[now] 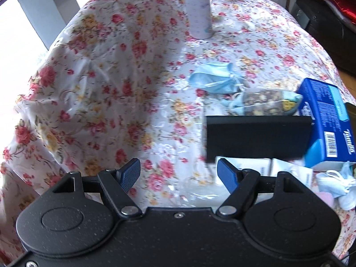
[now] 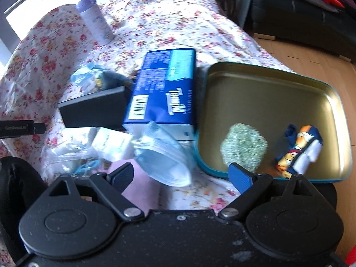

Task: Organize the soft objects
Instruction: 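Move left tool to the clear plastic bag while right tool approaches the blue face mask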

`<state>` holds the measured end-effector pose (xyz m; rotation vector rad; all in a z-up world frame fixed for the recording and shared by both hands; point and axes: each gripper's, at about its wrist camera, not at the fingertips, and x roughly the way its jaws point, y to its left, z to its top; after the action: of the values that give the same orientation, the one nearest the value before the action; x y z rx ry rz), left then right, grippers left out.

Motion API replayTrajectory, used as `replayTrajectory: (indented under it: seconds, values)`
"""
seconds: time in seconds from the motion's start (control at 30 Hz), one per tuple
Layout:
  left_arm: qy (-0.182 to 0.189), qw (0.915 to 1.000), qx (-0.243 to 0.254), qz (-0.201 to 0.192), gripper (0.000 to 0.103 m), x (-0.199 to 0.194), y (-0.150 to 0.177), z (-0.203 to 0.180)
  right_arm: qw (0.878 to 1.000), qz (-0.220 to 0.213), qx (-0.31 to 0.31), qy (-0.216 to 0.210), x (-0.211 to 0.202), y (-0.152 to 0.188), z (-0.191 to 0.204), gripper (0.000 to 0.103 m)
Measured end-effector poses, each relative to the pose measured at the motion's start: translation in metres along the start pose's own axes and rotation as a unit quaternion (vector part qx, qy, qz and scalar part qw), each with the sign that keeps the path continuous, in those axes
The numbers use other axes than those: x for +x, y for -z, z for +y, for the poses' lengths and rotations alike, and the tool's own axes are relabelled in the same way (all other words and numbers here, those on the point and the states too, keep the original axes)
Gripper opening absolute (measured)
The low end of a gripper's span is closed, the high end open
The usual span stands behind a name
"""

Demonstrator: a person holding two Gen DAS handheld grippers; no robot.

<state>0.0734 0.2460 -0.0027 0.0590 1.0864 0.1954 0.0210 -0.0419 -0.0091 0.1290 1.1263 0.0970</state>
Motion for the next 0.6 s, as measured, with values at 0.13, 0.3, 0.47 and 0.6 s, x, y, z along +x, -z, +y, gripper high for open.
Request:
replayTrajectory:
  seconds: [0.13, 0.3, 0.47, 0.6]
  values:
    - [-0.002, 0.9999, -0.003, 0.01, 0.072, 0.011, -0.002, 0.013, 0.999, 0.006, -0.026, -0.02, 0.005, -0.004, 0.024, 0.092]
    - [0.012, 0.9993, -0.019, 0.03, 0.072, 0.03, 0.001, 0.024, 0.996, 0.015, -0.077, -0.038, 0.016, -0.004, 0.059, 0.092]
    - [0.06, 0.9963, -0.058, 0.02, 0.072, 0.031, 0.002, 0.04, 0.989, 0.026, -0.14, -0.037, 0.034, 0.002, 0.1, 0.093]
    - [0.08, 0.9934, -0.079, 0.024, 0.072, 0.036, 0.002, 0.047, 0.979, 0.022, -0.201, -0.015, 0.05, 0.008, 0.13, 0.093]
